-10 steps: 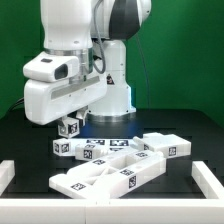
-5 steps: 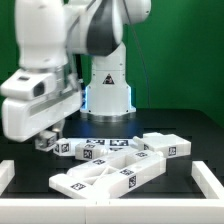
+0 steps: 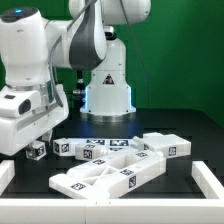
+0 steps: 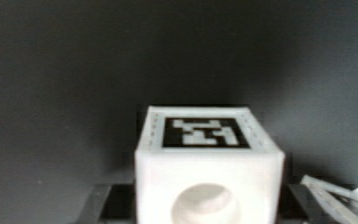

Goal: Assemble chair

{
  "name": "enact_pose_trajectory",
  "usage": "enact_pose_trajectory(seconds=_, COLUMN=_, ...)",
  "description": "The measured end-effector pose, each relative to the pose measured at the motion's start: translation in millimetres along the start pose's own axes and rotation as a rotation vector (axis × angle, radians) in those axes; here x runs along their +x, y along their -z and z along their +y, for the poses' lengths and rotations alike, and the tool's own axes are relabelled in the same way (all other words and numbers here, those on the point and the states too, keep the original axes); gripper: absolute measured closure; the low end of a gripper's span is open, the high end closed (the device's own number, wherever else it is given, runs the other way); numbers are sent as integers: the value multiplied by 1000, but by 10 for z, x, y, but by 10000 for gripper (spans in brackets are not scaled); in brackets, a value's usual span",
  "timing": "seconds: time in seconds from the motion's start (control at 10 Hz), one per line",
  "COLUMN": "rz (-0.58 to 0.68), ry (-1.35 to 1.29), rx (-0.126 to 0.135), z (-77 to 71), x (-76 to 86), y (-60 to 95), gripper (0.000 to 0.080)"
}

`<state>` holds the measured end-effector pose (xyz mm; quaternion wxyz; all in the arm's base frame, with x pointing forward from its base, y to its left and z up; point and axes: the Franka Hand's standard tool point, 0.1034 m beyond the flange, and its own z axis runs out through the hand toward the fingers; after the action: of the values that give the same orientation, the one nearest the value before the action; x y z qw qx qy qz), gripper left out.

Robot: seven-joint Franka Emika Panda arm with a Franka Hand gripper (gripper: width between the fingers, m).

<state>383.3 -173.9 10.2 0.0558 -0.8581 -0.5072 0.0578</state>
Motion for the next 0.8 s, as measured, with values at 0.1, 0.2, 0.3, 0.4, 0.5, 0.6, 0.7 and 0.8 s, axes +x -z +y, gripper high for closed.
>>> enact_pose_trajectory(seconds=0.1, rz=0, ry=0, rx=1, z=-2, x=0, y=-2, gripper=515)
enact_pose_trajectory(seconds=0.2, rz=0, ry=0, rx=1, z=-2, x=0, y=-2, gripper=515)
enact_pose_trajectory(seconds=0.3, rz=-1, ry=-10, rx=-3, z=13, x=15, y=23, gripper=338)
enact_pose_trajectory(seconds=0.4, rz=-2, ry=-40, rx=-16, z=51, x=84, y=133, gripper=338)
enact_pose_trajectory(seconds=0.5, rz=-6, ry=-90, rx=-27, z=67, x=220, y=306, gripper=186)
enact_pose_trajectory(seconds=0.6, rz=-14, ry=-118, rx=-43, z=75, x=390, y=458, gripper=158)
enact_pose_trajectory(seconds=0.7, rz=-25, ry=-198, rx=-52, z=83, x=595, y=567, gripper=158)
enact_pose_trajectory(seconds=0.8, rz=-23, ry=-290, rx=-75, z=147, x=914, y=675, gripper=151)
